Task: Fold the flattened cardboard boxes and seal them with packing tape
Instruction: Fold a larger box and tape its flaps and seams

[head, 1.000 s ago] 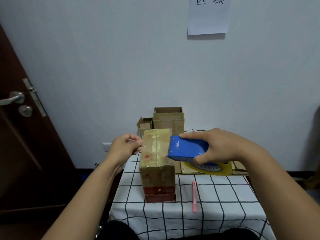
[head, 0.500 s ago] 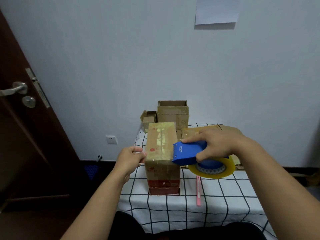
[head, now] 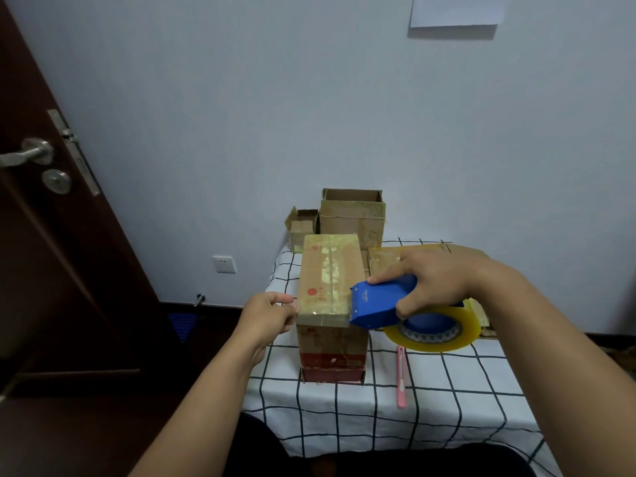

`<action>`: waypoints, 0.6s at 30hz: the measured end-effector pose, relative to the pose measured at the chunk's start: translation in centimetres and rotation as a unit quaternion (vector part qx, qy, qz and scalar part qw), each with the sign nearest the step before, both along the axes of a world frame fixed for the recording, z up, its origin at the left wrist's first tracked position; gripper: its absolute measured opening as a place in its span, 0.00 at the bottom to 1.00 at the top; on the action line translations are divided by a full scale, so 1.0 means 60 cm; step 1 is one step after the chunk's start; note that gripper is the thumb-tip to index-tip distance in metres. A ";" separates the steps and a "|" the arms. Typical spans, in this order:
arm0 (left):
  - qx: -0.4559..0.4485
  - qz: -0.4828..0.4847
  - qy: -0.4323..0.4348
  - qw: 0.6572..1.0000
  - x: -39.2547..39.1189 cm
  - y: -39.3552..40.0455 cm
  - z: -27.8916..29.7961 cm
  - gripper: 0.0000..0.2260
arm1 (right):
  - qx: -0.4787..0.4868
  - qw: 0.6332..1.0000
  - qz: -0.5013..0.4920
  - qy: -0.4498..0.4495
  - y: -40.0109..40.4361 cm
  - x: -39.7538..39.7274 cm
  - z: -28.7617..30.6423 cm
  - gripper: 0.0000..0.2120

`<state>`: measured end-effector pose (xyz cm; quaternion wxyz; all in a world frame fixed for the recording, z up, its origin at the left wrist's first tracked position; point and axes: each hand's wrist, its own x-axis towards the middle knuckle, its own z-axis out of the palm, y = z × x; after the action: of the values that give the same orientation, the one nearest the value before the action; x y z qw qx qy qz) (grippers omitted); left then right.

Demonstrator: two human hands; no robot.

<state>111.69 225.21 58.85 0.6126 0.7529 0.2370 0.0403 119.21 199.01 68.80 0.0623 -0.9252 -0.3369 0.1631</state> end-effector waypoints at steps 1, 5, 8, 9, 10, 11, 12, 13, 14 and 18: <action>0.000 -0.002 0.003 1.000 0.000 0.000 0.001 0.09 | -0.004 1.000 0.001 -0.003 0.000 0.001 -0.001 0.30; -0.005 -0.007 0.028 1.000 -0.003 -0.003 0.007 0.08 | -0.003 1.000 0.001 0.011 -0.001 0.008 -0.008 0.29; 0.032 0.007 0.036 0.999 -0.006 -0.007 -0.008 0.10 | 0.011 1.000 0.001 0.024 -0.004 0.012 -0.014 0.30; 0.101 0.023 0.013 0.994 -0.009 -0.010 -0.017 0.13 | 0.015 1.000 0.003 0.025 -0.005 0.014 -0.015 0.29; 0.191 0.045 -0.038 0.980 -0.017 -0.017 -0.024 0.15 | 0.018 1.000 0.004 0.022 -0.006 0.014 -0.017 0.29; 0.281 0.053 -0.120 0.951 -0.029 -0.027 -0.029 0.16 | 0.021 1.000 0.006 0.020 -0.007 0.014 -0.018 0.29; 0.358 0.028 -0.201 0.911 -0.040 -0.040 -0.033 0.16 | 0.025 0.999 0.008 0.021 -0.007 0.014 -0.018 0.29; 0.428 -0.022 -0.251 0.868 -0.045 -0.051 -0.040 0.17 | 0.027 0.999 0.008 0.023 -0.007 0.015 -0.019 0.29; 0.489 -0.075 -0.273 0.825 -0.047 -0.062 -0.048 0.20 | 0.030 0.999 0.007 0.027 -0.007 0.016 -0.019 0.29; 0.601 -0.162 -0.247 0.743 -0.024 -0.076 -0.083 0.25 | 0.036 0.999 -0.001 0.035 -0.007 0.016 -0.023 0.30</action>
<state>110.23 220.64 53.86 0.0678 0.9559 -0.1215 0.2586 120.15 198.58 67.40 0.1076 -0.9165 -0.3389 0.1832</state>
